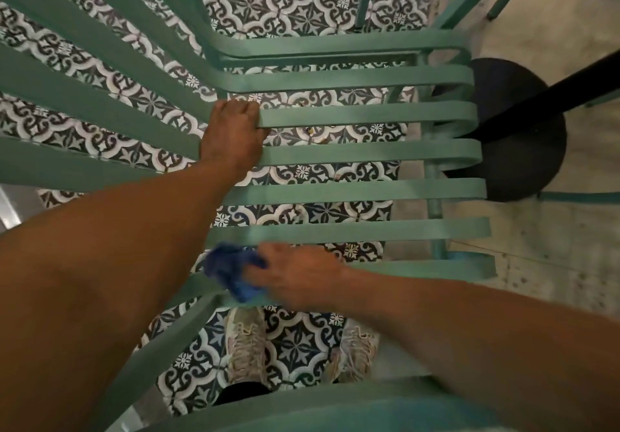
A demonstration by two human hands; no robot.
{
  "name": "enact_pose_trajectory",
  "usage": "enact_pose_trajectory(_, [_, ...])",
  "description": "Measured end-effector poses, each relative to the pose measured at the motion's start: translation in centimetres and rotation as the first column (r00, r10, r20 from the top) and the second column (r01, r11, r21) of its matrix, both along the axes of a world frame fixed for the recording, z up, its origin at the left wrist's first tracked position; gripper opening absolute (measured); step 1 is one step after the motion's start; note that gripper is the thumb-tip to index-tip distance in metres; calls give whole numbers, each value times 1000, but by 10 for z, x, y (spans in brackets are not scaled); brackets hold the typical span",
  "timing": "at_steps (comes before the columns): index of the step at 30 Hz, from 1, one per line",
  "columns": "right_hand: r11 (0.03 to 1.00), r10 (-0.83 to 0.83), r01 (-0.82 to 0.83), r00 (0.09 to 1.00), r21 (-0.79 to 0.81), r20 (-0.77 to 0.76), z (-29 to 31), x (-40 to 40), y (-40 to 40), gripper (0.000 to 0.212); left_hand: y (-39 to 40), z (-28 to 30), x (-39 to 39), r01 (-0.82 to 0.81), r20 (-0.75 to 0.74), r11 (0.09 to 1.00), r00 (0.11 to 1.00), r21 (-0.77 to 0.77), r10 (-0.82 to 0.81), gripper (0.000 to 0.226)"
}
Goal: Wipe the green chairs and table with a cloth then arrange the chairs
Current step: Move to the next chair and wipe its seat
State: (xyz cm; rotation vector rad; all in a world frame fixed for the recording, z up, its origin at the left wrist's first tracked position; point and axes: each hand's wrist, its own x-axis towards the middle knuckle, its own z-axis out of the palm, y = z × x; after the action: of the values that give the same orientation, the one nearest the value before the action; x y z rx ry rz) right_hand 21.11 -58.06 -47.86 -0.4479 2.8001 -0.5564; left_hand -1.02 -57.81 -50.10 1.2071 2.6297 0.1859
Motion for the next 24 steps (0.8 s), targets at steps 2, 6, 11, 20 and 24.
enact_pose_trajectory(2, [997, -81, 81, 996, -5, 23, -5, -43, -22, 41, 0, -4, -2, 7, -15, 1000, 1000, 10, -7, 43])
enact_pose_trajectory(6, [977, -213, 212, 977, 20, 18, 5, -8, 32, 47, -1, -8, -3, 21, -36, 1000, 999, -6, -21, 39])
enact_pose_trajectory(11, [373, -914, 883, 402, 286, -50, 20, 108, 161, 44, -1, -4, -3, -15, -3, 1000, 1000, 1, 15, 37])
enact_pose_trajectory(20, [659, -743, 750, 660, 52, -111, -22, -78, 17, 29, 1, -1, -2, 24, 11, 999, 1000, 30, -24, 38])
enact_pose_trajectory(24, [690, -711, 722, 688, 41, -145, -21, -57, 45, 37, 0, -8, -5, 28, -18, 1000, 999, 3, -28, 37])
